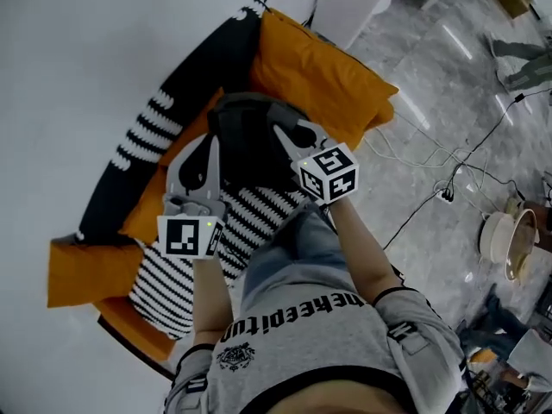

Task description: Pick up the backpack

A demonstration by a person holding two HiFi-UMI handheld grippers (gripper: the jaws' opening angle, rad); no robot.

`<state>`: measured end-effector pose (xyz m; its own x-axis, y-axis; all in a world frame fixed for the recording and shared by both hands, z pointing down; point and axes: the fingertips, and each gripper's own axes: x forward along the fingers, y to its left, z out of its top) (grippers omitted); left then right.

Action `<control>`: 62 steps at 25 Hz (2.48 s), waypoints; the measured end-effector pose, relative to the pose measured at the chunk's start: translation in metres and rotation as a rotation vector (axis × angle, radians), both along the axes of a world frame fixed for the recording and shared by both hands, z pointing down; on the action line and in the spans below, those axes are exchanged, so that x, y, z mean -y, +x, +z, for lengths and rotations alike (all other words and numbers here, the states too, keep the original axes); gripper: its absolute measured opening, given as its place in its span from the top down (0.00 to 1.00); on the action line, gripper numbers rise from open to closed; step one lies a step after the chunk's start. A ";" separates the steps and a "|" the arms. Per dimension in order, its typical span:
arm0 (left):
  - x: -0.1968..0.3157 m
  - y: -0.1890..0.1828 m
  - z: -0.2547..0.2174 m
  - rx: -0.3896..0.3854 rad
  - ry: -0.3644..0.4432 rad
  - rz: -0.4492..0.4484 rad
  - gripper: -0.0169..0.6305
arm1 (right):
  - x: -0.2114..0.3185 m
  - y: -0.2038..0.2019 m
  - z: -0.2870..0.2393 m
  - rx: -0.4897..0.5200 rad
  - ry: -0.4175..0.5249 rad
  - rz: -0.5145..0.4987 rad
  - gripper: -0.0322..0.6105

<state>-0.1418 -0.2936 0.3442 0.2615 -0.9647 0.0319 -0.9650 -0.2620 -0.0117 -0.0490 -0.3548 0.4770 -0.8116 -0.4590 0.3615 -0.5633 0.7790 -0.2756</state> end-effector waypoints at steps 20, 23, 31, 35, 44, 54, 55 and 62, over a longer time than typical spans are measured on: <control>-0.031 -0.019 -0.047 -0.006 0.124 0.002 0.95 | -0.041 -0.006 -0.077 -0.030 0.181 -0.031 0.90; -0.029 -0.016 -0.056 -0.008 0.142 0.017 0.95 | -0.033 0.009 -0.098 -0.024 0.220 0.013 0.90; -0.017 0.000 -0.077 -0.001 0.188 0.066 0.95 | -0.019 0.043 -0.155 0.012 0.329 0.098 0.90; -0.013 0.010 -0.087 0.007 0.203 0.087 0.95 | -0.017 0.056 -0.176 0.033 0.364 0.126 0.90; -0.005 0.017 -0.095 0.021 0.210 0.108 0.95 | -0.021 0.062 -0.209 0.068 0.455 0.139 0.90; -0.002 0.016 -0.094 0.034 0.194 0.105 0.95 | -0.021 0.066 -0.215 0.122 0.448 0.160 0.90; -0.002 0.017 -0.093 0.034 0.193 0.106 0.95 | -0.020 0.067 -0.214 0.124 0.448 0.163 0.90; 0.004 0.024 -0.092 0.036 0.191 0.112 0.95 | -0.017 0.072 -0.217 0.127 0.470 0.167 0.89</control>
